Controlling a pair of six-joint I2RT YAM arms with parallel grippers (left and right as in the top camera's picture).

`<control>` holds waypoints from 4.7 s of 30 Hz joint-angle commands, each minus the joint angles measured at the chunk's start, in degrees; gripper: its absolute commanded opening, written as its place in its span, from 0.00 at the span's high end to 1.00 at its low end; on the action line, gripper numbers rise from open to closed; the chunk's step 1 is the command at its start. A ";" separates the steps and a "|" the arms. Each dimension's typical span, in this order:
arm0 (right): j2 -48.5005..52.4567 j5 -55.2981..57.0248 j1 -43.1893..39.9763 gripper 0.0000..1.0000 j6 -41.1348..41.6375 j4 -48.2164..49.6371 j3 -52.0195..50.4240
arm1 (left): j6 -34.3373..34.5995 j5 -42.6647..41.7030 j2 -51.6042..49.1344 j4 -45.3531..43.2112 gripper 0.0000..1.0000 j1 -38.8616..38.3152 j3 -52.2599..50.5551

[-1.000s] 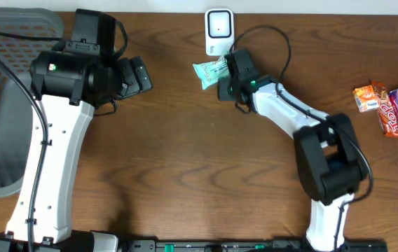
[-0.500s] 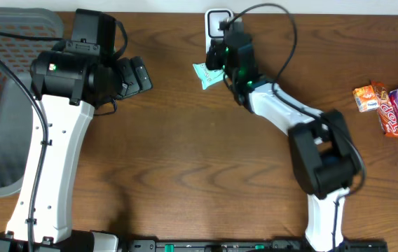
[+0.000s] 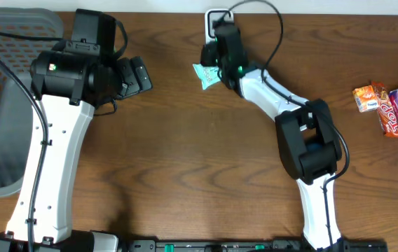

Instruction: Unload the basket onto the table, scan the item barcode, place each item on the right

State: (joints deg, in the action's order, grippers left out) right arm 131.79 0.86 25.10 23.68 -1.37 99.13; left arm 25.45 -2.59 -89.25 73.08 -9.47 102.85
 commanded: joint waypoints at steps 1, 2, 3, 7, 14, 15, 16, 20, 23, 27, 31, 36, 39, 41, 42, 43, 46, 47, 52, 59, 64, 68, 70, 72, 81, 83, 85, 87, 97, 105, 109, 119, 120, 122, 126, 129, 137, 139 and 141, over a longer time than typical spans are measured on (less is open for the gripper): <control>2.25 0.11 0.07 0.99 0.48 -3.87 5.01 | -0.35 0.92 -0.42 0.04 0.02 0.20 0.13; 2.38 0.07 0.00 0.99 0.50 -5.03 5.51 | -0.35 0.92 -0.42 0.04 0.02 0.20 0.13; 2.40 0.09 0.00 0.99 0.50 -5.88 5.55 | -0.35 0.92 -0.42 0.04 0.02 0.20 0.13; 2.40 0.11 0.02 0.99 0.46 -8.76 5.55 | -0.35 0.92 -0.42 0.04 0.02 0.20 0.13; 2.97 0.02 0.09 0.99 0.52 -10.64 5.51 | -0.35 0.92 -0.42 0.04 0.02 0.20 0.13; 3.39 0.07 0.09 0.99 0.50 -10.67 5.51 | -0.35 0.92 -0.42 0.04 0.02 0.20 0.13; 3.61 0.07 0.09 0.99 0.50 -10.82 5.51 | -0.35 0.92 -0.42 0.04 0.02 0.20 0.13; 5.27 0.04 0.09 0.99 0.48 -11.06 5.49 | -0.35 0.92 -0.42 0.04 0.02 0.20 0.13; 7.10 -0.20 0.09 0.99 0.39 -10.91 5.49 | -0.35 0.92 -0.42 0.04 0.02 0.20 0.13; 8.07 -0.35 0.09 0.99 -1.03 -13.53 5.49 | -0.35 0.92 -0.42 0.04 0.02 0.20 0.13; 6.19 -1.20 0.31 0.99 -2.12 -20.04 5.49 | -0.35 0.92 -0.42 0.04 0.02 0.20 0.13; 1.73 -1.22 1.11 0.99 -2.47 -33.59 5.49 | -0.35 0.92 -0.42 0.04 0.02 0.20 0.13; -1.07 -1.22 1.84 0.99 -2.54 -42.21 5.49 | -0.35 0.92 -0.42 0.04 0.02 0.20 0.13; -2.99 -0.70 2.32 0.99 -2.58 -46.47 5.49 | -0.35 0.92 -0.42 0.04 0.02 0.20 0.13; -4.09 -0.02 2.38 0.99 -2.84 -47.58 5.49 | -0.35 0.92 -0.42 0.04 0.02 0.20 0.13; -5.16 0.92 2.36 0.99 -3.39 -48.00 5.49 | -0.35 0.92 -0.42 0.04 0.02 0.20 0.13; -8.76 6.27 1.81 0.99 -4.48 -46.97 5.49 | -0.35 0.92 -0.42 0.07 0.02 0.20 0.13; -9.77 7.61 1.38 0.99 -4.46 -46.31 5.49 | -0.35 0.92 -0.42 0.04 0.02 0.20 0.13; -11.23 5.77 -1.51 0.82 -2.12 -46.73 5.49 | -0.35 0.92 -0.42 0.04 0.02 0.20 0.13; -8.85 4.22 -4.13 0.74 -13.79 -45.86 5.42 | -0.35 0.92 -0.42 0.04 0.02 0.20 0.13; -4.70 -0.76 -5.95 0.83 -13.44 -43.58 5.35 | -0.35 0.92 -0.42 0.04 0.02 0.20 0.13; -0.59 -7.43 -6.93 0.81 -13.66 -40.17 5.35 | -0.35 0.92 -0.42 0.04 0.02 0.20 0.13; 0.68 -9.14 -7.13 0.82 -14.67 -39.60 5.35 | -0.35 0.92 -0.42 0.04 0.02 0.20 0.13; 1.16 -9.16 -7.19 0.83 -14.78 -40.33 5.35 | -0.35 0.92 -0.42 0.04 0.02 0.20 0.13; -0.72 -7.74 -7.65 0.79 -14.53 -62.27 5.44 | -0.35 0.92 -0.42 0.04 0.02 0.20 0.13; -1.40 -7.87 -7.45 0.77 -14.53 -68.52 5.44 | -0.35 0.92 -0.42 0.04 0.02 0.20 0.13; -2.32 -7.76 -7.26 0.74 -14.62 -72.67 5.44 | -0.35 0.92 -0.42 0.04 0.02 0.20 0.13; -3.76 -7.45 -7.21 0.70 -15.54 -75.69 5.44 | -0.35 0.92 -0.42 0.04 0.02 0.20 0.13; -6.58 -10.08 -8.76 0.12 -27.17 -71.56 5.44 | -0.35 0.92 -0.42 0.04 0.02 0.20 0.13; -5.75 -35.17 -11.63 0.20 -44.83 -72.91 2.58 | -0.35 0.92 -0.44 0.04 0.02 0.20 0.13; -5.75 -34.84 -11.65 0.21 -44.74 -69.77 -1.75 | -0.35 0.92 -0.42 0.04 0.02 0.20 0.13; -5.73 -34.40 -11.28 0.60 -39.69 -58.29 -14.51 | -0.35 0.92 -0.42 0.04 0.02 0.20 0.13; -5.73 -34.42 -11.26 0.70 -39.19 -58.07 -15.17 | -0.35 0.92 -0.42 0.04 0.02 0.20 0.13; -5.73 -34.45 -11.04 0.93 -37.31 -57.96 -15.67 | -0.35 0.92 -0.42 0.04 0.02 0.20 0.13; -5.73 -37.73 -10.38 0.99 -31.69 -56.83 -15.65 | -0.35 0.92 -0.42 0.04 0.02 0.20 0.13; -5.75 -44.89 -10.21 0.99 -27.28 -52.72 -15.58 | -0.35 0.92 -0.42 0.04 0.02 0.20 0.13; -5.79 -63.89 -11.80 0.99 -5.68 -29.66 -8.02 | -0.35 0.92 -0.44 0.04 0.02 0.20 0.13; -5.79 -62.10 -12.28 0.99 2.29 -20.17 -5.70 | -0.35 0.92 -0.42 0.04 0.02 0.20 0.13; -5.79 -56.85 -12.55 0.99 10.32 -10.23 -4.28 | -0.35 0.92 -0.42 0.04 0.02 0.20 0.13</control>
State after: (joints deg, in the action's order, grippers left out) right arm 126.56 -56.18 13.45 17.89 -17.43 91.29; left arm 25.45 -2.59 -89.25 73.08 -9.47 102.85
